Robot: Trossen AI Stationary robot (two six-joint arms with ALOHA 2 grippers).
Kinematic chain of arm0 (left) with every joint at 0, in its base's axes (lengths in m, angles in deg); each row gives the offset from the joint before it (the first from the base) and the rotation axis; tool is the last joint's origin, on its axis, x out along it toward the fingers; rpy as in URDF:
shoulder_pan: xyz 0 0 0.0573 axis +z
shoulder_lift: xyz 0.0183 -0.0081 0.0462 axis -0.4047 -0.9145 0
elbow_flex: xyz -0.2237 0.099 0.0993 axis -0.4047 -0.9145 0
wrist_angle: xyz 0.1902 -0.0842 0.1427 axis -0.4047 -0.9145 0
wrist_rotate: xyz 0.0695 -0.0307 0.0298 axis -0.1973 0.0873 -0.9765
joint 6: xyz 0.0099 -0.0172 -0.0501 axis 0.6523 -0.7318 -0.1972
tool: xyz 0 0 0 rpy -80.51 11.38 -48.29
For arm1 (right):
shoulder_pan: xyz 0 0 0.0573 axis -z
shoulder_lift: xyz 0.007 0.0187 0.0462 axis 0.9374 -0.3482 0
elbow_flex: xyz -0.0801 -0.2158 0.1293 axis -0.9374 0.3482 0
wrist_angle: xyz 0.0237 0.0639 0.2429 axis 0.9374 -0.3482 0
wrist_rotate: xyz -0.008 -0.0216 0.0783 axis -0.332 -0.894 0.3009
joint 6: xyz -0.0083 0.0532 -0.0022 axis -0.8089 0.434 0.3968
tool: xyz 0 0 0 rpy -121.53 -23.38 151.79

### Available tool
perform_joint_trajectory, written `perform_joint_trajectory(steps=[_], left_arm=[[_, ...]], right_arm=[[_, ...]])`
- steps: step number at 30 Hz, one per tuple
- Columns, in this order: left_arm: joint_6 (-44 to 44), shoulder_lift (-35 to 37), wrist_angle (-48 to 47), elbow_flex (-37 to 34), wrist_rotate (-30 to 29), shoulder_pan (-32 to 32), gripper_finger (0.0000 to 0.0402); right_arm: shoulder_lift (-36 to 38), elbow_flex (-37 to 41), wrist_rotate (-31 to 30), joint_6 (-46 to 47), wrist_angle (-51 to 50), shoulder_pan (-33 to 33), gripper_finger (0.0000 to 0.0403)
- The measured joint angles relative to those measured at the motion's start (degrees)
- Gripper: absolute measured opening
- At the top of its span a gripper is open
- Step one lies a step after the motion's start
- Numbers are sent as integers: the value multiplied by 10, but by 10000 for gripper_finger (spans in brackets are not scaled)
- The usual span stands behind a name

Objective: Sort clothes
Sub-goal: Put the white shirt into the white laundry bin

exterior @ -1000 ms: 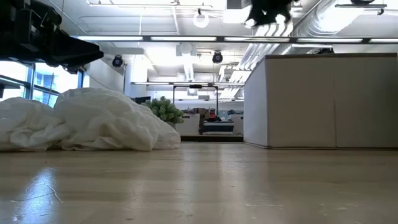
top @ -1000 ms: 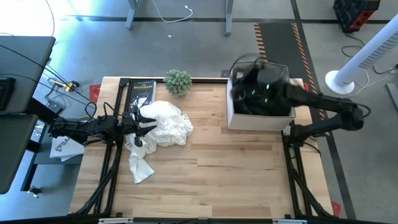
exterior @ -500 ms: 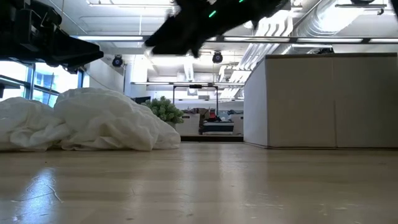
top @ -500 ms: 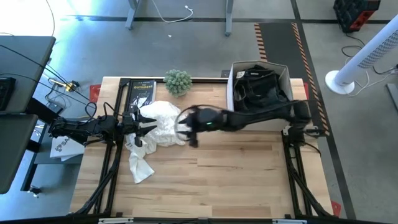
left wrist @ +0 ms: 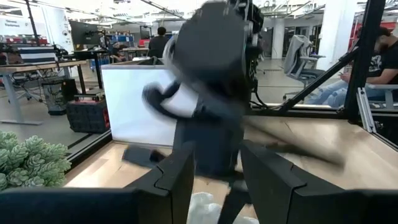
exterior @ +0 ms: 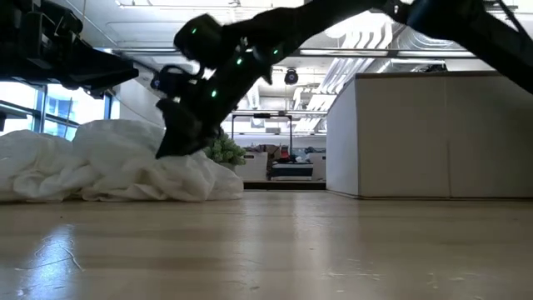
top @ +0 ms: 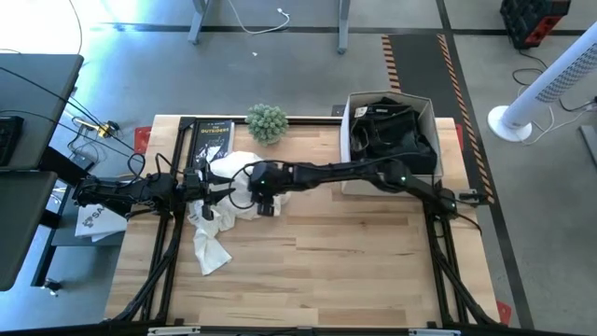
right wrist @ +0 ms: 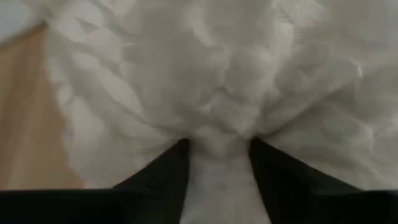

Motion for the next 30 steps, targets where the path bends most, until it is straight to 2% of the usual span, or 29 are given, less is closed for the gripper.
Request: perform_joint_trajectory(steps=[4, 6, 9, 14, 20, 24, 30], left_arm=[[0, 0, 0, 0, 0, 0, 131], [0, 0, 0, 0, 0, 0, 131], [0, 0, 0, 0, 0, 0, 131], [0, 0, 0, 0, 0, 0, 131], [0, 0, 1, 0, 0, 0, 131], [0, 0, 1, 0, 0, 0, 131], [0, 0, 0, 0, 0, 0, 131]], right_arm=[[-24, -22, -8, 27, -10, -1, 47], [-19, -24, -32, 37, -7, -2, 15], [14, -24, -97, 53, -8, -7, 16], [126, -25, -191, 9, 29, -25, 7], [266, -24, -322, -129, 130, -45, 4], [349, -25, -338, -229, 244, -38, 3], [442, -25, -327, -332, 375, -5, 2]])
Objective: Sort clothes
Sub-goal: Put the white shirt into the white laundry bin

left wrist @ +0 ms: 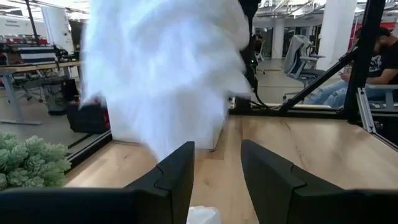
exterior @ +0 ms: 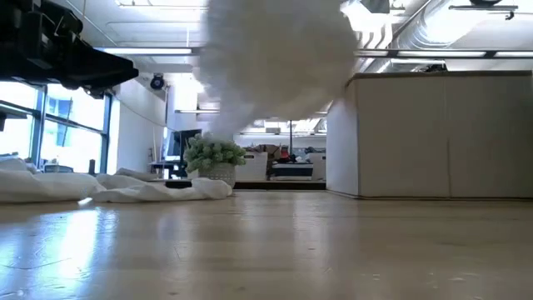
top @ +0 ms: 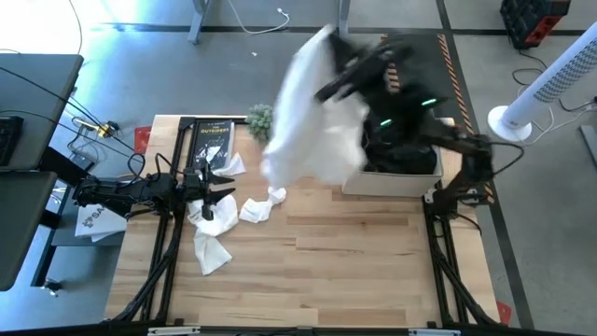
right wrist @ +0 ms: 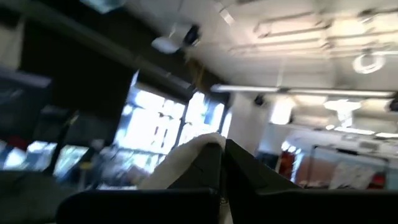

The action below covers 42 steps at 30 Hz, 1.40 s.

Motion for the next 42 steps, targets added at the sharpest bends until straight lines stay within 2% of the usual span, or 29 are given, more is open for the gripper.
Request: perform_joint_trajectory(steps=[3, 8, 11, 15, 18, 21, 23, 26, 30, 32, 34, 36, 38, 40, 42], left_arm=[[0, 0, -1, 0, 0, 0, 131], [0, 0, 0, 0, 0, 0, 131], [0, 0, 0, 0, 0, 0, 131], [0, 0, 0, 0, 0, 0, 131], [0, 0, 0, 0, 0, 0, 131], [0, 0, 0, 0, 0, 0, 131], [0, 0, 0, 0, 0, 0, 131], [0, 0, 0, 0, 0, 0, 131], [0, 0, 0, 0, 0, 0, 131], [0, 0, 0, 0, 0, 0, 131], [0, 0, 0, 0, 0, 0, 131], [0, 0, 0, 0, 0, 0, 131], [0, 0, 0, 0, 0, 0, 131], [0, 0, 0, 0, 0, 0, 131], [0, 0, 0, 0, 0, 0, 131]], right_arm=[[45, 0, 1, -20, 19, 10, 1], [102, 0, -2, -13, -11, 11, 1], [128, 0, -28, -18, -23, 11, 1], [152, 0, -93, -106, 9, 17, 1], [160, 0, -138, -207, 109, 28, 0], [167, 0, -153, -284, 187, 43, 0], [171, 0, -162, -308, 197, 55, 0], [175, 0, -189, -309, 161, 73, 0], [175, 0, -225, -266, 44, 92, 0], [176, 0, -231, -201, -69, 103, 0], [176, 0, -221, -91, -221, 118, 0], [175, 0, -171, 56, -403, 142, 0], [172, 7, -83, 205, -575, 175, 0], [171, 33, -4, 321, -705, 212, 0], [172, 83, 44, 399, -789, 240, 0]])
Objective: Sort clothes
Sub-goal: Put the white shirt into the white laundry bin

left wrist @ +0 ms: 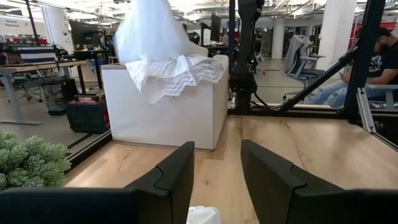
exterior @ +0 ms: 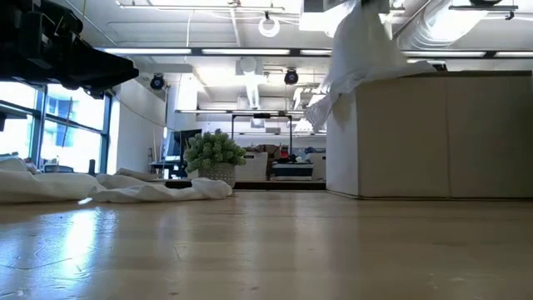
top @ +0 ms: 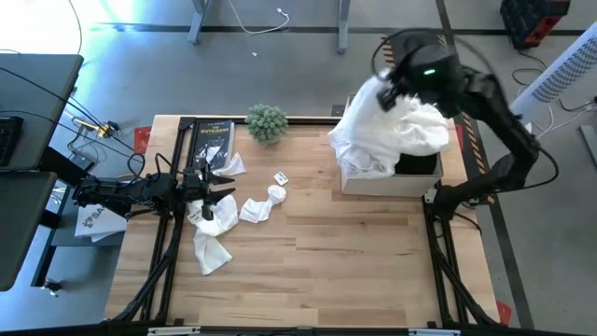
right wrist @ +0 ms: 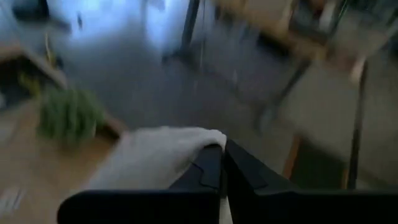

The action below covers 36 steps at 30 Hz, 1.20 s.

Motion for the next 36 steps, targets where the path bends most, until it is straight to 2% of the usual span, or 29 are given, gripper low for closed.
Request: perform_joint_trajectory(steps=[3, 5, 9, 13, 16, 19, 22, 26, 31, 36], left_arm=[[0, 0, 0, 0, 0, 0, 131], [0, 0, 0, 0, 0, 0, 131], [0, 0, 0, 0, 0, 0, 131], [0, 0, 0, 0, 0, 0, 131], [0, 0, 0, 0, 0, 0, 131], [0, 0, 0, 0, 0, 0, 131], [0, 0, 0, 0, 0, 0, 131], [0, 0, 0, 0, 0, 0, 131], [0, 0, 0, 0, 0, 0, 131], [0, 0, 0, 0, 0, 0, 131]], right_arm=[[8, 109, 65, 74, -56, 27, 0], [15, 195, 96, 100, -51, 40, 0], [16, 374, 105, 154, -32, 81, 0], [9, 542, 133, 204, 59, 141, 0], [6, 602, 183, 208, 142, 176, 0], [4, 607, 185, 207, 177, 182, 0], [10, 593, 171, 200, 141, 180, 4], [12, 469, 189, 176, 31, 174, 30], [15, 305, 191, 154, -73, 170, 100], [21, 173, 232, 151, -167, 170, 165]])
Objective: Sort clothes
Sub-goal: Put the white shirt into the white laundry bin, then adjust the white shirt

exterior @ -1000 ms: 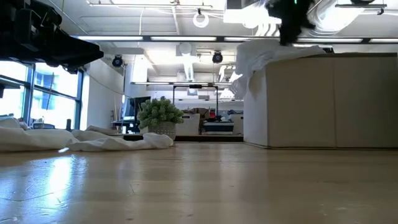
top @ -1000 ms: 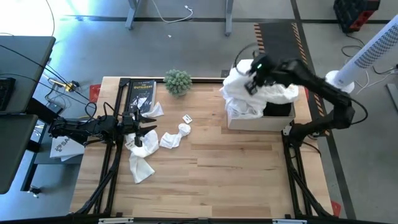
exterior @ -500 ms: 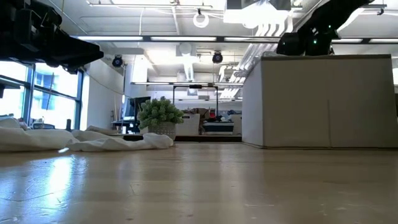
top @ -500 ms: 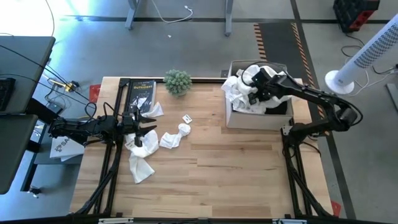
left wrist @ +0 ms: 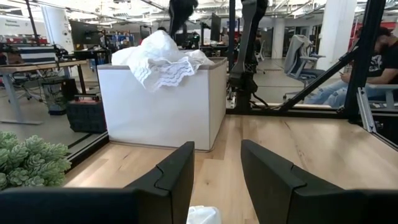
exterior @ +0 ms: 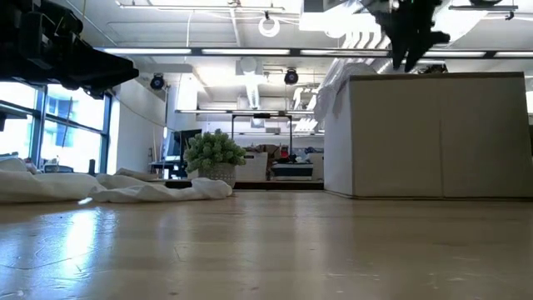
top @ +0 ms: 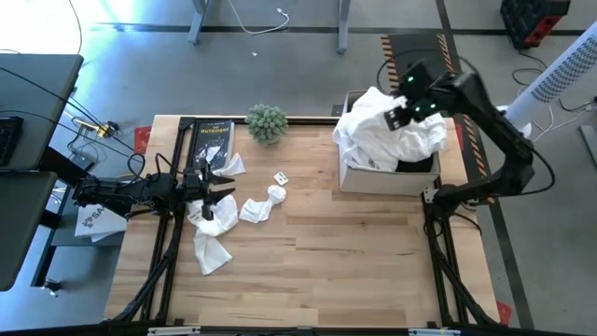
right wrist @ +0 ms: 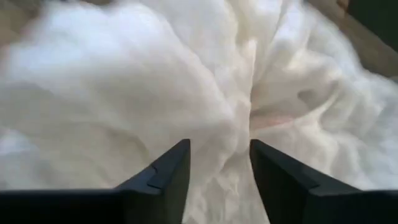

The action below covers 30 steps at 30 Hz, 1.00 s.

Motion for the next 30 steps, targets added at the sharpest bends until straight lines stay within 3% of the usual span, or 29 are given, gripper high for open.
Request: perform_joint_trajectory(steps=[3, 5, 7, 12, 17, 23, 30], left_arm=[[0, 0, 0, 0, 0, 0, 131], [0, 0, 0, 0, 0, 0, 131], [0, 0, 0, 0, 0, 0, 131], [0, 0, 0, 0, 0, 0, 131], [0, 0, 0, 0, 0, 0, 131], [0, 0, 0, 0, 0, 0, 131], [0, 0, 0, 0, 0, 0, 131]], right_arm=[[32, -13, -54, -3, 88, -13, 176], [69, 18, -112, -4, 190, -31, 176], [106, 76, -134, -19, 295, -49, 173], [164, 294, -73, -30, 588, -86, 172], [138, 514, -48, 3, 827, -92, 171], [84, 651, -126, 75, 931, -88, 171], [24, 670, -145, 52, 972, -89, 171]])
